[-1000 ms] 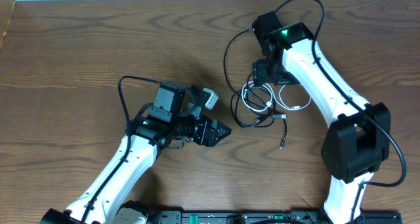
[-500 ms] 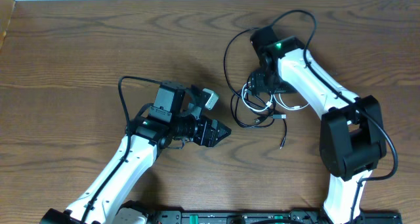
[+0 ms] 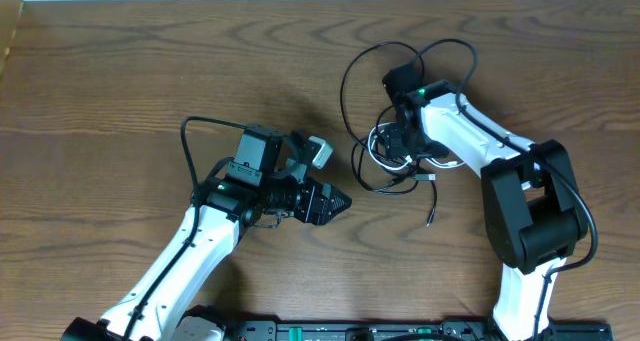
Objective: Untangle cables
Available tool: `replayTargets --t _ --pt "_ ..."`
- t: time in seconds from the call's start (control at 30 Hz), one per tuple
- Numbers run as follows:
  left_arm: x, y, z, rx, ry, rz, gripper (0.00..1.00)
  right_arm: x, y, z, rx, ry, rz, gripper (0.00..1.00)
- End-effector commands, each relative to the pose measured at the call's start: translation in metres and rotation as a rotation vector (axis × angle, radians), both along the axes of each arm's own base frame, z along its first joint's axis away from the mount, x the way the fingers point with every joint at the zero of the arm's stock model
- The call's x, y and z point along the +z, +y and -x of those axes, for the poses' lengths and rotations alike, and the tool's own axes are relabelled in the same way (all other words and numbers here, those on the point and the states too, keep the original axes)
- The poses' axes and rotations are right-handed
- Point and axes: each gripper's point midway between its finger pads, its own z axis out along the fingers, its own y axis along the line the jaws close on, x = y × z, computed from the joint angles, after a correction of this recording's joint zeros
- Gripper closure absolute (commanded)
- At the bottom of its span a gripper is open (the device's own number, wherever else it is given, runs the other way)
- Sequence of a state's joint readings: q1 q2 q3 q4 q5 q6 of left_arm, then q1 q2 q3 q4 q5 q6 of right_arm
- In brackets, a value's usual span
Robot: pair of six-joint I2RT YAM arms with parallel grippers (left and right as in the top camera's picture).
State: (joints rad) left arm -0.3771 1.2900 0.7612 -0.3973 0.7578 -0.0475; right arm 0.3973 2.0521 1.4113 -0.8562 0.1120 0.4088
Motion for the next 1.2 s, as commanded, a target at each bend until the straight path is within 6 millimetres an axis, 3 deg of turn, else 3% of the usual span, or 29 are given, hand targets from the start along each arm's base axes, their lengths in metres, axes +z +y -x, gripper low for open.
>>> replayTargets --t 0.0,0.03,0.1,0.2,0.43,0.57,0.87,1.17 --pt "-0.001 -0.001 0.003 -0.021 -0.005 0.0 0.28 -0.01 -0.016 0.009 -0.021 0.025 0.053 0.28" --pt "-0.001 -0.001 0.003 -0.021 -0.004 0.0 0.28 -0.011 -0.019 0.01 -0.023 0.027 0.061 0.32" --pt "-0.001 -0.001 0.003 -0.021 -0.005 0.0 0.28 -0.013 -0.022 0.012 -0.026 0.032 0.07 0.5" --pt "-0.001 -0.001 0.003 -0.021 -0.005 0.0 0.28 -0.014 -0.024 0.013 -0.038 0.038 0.073 0.99" --pt "-0.002 0.0 0.004 -0.021 0.001 -0.002 0.28 -0.011 -0.032 0.016 -0.109 0.049 0.079 0.99" --pt "-0.002 0.0 0.004 -0.021 0.003 -0.002 0.28 0.003 -0.039 0.014 -0.128 0.04 0.075 0.99" --pt "-0.004 0.002 0.002 -0.01 -0.003 -0.018 0.28 0.086 -0.053 -0.007 -0.181 -0.179 -0.014 0.99" --pt "-0.004 0.002 0.002 -0.009 -0.004 -0.02 0.28 0.168 -0.054 -0.003 -0.168 -0.387 -0.092 0.99"
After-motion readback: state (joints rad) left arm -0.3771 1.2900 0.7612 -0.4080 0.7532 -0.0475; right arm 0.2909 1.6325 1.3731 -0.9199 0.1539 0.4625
